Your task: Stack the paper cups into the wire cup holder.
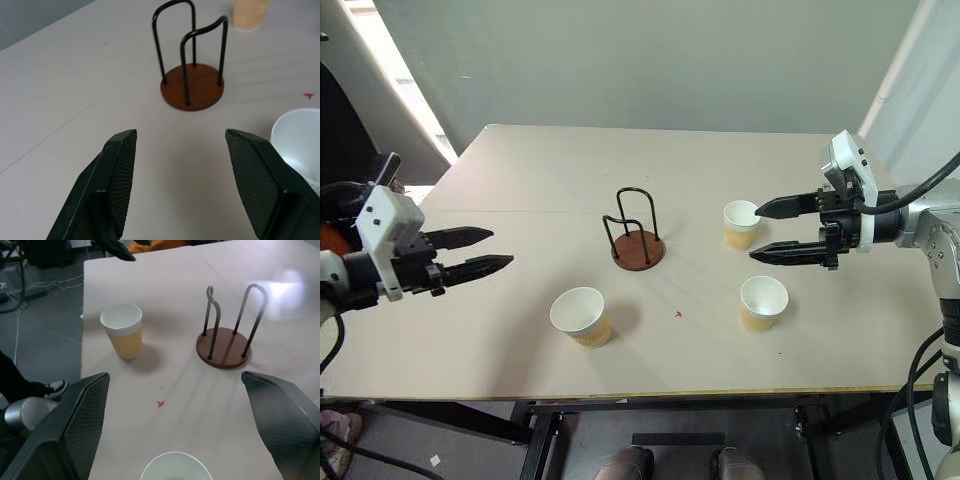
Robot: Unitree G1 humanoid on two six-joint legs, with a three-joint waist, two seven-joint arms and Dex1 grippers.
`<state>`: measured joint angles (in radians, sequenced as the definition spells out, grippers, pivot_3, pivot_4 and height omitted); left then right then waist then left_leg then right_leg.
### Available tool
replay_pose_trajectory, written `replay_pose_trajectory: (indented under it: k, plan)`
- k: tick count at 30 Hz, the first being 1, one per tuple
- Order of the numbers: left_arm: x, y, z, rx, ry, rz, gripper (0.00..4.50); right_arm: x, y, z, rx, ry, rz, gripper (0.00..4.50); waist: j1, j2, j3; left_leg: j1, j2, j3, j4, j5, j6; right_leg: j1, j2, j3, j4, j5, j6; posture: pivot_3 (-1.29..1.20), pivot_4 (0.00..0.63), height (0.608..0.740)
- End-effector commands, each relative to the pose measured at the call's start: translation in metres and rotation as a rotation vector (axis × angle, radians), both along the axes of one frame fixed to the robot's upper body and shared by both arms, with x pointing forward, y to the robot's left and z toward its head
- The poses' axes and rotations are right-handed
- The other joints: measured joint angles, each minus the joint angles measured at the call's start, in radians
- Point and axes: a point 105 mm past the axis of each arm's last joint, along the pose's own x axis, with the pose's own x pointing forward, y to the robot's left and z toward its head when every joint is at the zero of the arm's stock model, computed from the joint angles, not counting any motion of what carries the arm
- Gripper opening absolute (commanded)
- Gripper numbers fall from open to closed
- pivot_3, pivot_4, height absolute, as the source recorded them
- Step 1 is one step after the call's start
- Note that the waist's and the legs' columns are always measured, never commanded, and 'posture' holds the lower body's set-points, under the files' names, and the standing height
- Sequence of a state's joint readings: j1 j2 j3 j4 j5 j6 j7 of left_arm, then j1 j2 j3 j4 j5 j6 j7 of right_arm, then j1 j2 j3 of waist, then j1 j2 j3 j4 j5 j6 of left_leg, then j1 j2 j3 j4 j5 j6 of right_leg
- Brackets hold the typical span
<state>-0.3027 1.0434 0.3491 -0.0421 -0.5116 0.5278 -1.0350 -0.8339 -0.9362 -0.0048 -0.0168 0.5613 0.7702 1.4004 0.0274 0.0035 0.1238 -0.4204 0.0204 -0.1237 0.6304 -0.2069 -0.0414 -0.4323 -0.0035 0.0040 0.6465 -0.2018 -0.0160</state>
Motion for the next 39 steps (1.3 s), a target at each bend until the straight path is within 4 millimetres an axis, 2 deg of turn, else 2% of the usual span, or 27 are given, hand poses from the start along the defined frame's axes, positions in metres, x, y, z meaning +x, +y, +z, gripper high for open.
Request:
replay_pose_trajectory:
  k: [1,5,7,9,12,21,25,30,38,39]
  plan:
    - [0.010,-0.010,0.000,0.005,-0.024,-0.023,3.01,-0.005,0.002,0.010,0.008,-0.044,0.009,4.40,0.000,0.000,0.000,0.000,0.000,0.000,0.000,0.000,0.000,0.000,0.000,0.000,0.000,0.000,0.000,0.00,0.150,0.740]
    - [0.032,-0.031,-0.018,0.026,0.017,-0.080,3.01,-0.007,0.004,0.009,0.005,-0.045,0.010,4.40,0.009,0.001,0.000,0.001,0.000,-0.001,0.000,0.002,0.001,0.002,0.000,0.000,0.000,0.001,0.001,0.00,0.150,0.740]
    - [0.043,-0.038,-0.018,0.017,0.008,-0.091,3.01,-0.008,0.004,0.009,0.005,-0.047,0.008,4.40,0.007,0.000,0.000,0.001,0.000,-0.001,0.001,0.001,0.001,0.002,-0.001,0.000,0.000,0.002,0.002,0.00,0.150,0.740]
    - [0.056,-0.045,-0.018,0.013,0.002,-0.100,3.01,-0.008,0.005,0.009,0.007,-0.051,0.001,4.40,0.007,0.000,0.000,0.000,0.000,-0.001,0.001,0.001,0.001,0.002,-0.001,0.000,-0.001,0.006,0.010,0.00,0.150,0.740]
    - [0.073,-0.050,-0.022,0.040,0.002,-0.101,3.01,-0.009,0.006,0.008,0.007,-0.054,-0.008,4.40,0.008,0.000,0.000,0.000,-0.001,-0.001,0.001,0.001,0.001,0.002,-0.001,0.000,-0.001,0.007,0.011,0.00,0.150,0.740]
    - [0.107,-0.079,-0.021,0.029,0.002,-0.177,3.01,-0.014,-0.001,0.008,0.004,-0.058,-0.064,4.40,0.012,0.000,0.000,-0.004,-0.001,-0.001,0.005,0.000,0.004,0.002,-0.001,0.000,-0.002,0.007,0.017,0.00,0.150,0.740]
    - [0.118,-0.093,-0.011,0.004,-0.015,-0.210,3.01,-0.015,-0.003,0.007,0.000,-0.058,-0.090,4.40,0.015,0.000,0.000,-0.006,-0.002,-0.001,0.010,-0.002,0.006,0.002,-0.001,0.000,-0.003,0.008,0.019,0.00,0.150,0.740]
    - [0.123,-0.107,-0.014,0.045,0.002,-0.271,3.01,-0.017,-0.005,0.007,-0.001,-0.058,-0.106,4.40,0.017,0.000,0.000,-0.008,-0.004,0.000,0.016,-0.004,0.010,0.003,-0.001,0.001,-0.004,0.008,0.024,0.00,0.150,0.740]
    - [0.129,-0.119,-0.016,0.055,-0.004,-0.286,3.01,-0.020,-0.009,0.008,-0.002,-0.061,-0.135,4.40,0.018,0.000,0.000,-0.011,-0.006,0.000,0.019,-0.004,0.013,0.004,-0.002,0.002,-0.005,0.007,0.030,0.00,0.150,0.740]
    - [0.129,-0.120,-0.015,0.049,-0.006,-0.289,2.85,-0.021,-0.009,0.007,-0.002,-0.061,-0.140,4.40,0.018,0.000,0.000,-0.011,-0.007,0.000,0.019,-0.004,0.013,0.004,-0.002,0.002,-0.005,0.006,0.030,0.00,0.150,0.740]
